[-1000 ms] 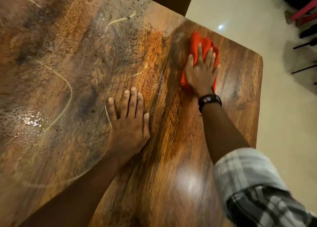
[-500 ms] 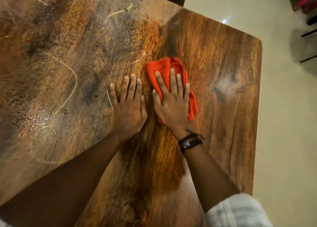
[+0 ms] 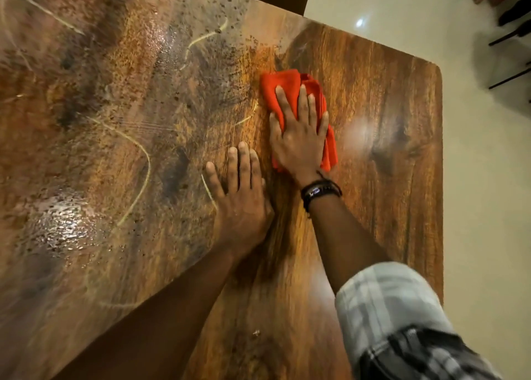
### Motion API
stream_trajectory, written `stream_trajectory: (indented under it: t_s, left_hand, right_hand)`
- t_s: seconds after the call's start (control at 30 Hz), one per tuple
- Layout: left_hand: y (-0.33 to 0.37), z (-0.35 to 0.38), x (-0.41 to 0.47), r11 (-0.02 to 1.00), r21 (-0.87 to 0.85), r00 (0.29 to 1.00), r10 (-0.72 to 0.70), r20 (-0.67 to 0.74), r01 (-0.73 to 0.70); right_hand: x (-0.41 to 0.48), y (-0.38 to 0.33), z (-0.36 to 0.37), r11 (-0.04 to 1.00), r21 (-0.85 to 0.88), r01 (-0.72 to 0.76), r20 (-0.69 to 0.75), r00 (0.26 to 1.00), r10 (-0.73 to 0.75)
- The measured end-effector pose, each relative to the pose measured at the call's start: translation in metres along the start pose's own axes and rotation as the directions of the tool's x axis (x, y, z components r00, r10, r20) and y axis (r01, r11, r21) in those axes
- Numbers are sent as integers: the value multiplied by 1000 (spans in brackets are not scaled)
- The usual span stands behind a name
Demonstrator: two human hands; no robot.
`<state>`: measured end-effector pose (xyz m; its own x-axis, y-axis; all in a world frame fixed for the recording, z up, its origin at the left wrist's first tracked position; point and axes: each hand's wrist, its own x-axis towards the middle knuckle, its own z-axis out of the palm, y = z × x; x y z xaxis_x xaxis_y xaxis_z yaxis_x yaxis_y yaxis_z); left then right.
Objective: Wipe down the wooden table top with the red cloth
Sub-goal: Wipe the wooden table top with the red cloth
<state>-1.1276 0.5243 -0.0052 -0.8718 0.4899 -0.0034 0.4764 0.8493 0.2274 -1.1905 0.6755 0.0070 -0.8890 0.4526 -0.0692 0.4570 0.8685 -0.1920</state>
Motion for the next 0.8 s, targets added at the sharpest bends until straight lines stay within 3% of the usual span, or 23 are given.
stream_trajectory:
  t_s: [0.2,0.37,0.47,0.63,0.8]
  left_hand:
    - [-2,0,-1,996,-81,1000,30,2,-30]
    - [-21,-22,-3,884,-459,987,140,84,-86]
    - [-54,-29,-30,926,-301,961,265,80,-230]
    - [-108,-34,-87,929,-137,935,352,46,-344]
    - [-106,-31,-87,905,27,902,420,100,-424]
  right_hand:
    - [24,-6,0,997,23,-68,40,997,67]
    - [-56,-17,5,997,2,-82,34,996,82]
    - [-137,-14,7,997,19,-76,31,997,76]
    - [-263,-23,12,993,57,-106,30,994,105]
    - [-231,-29,17,986,-1,-166,7,986,166]
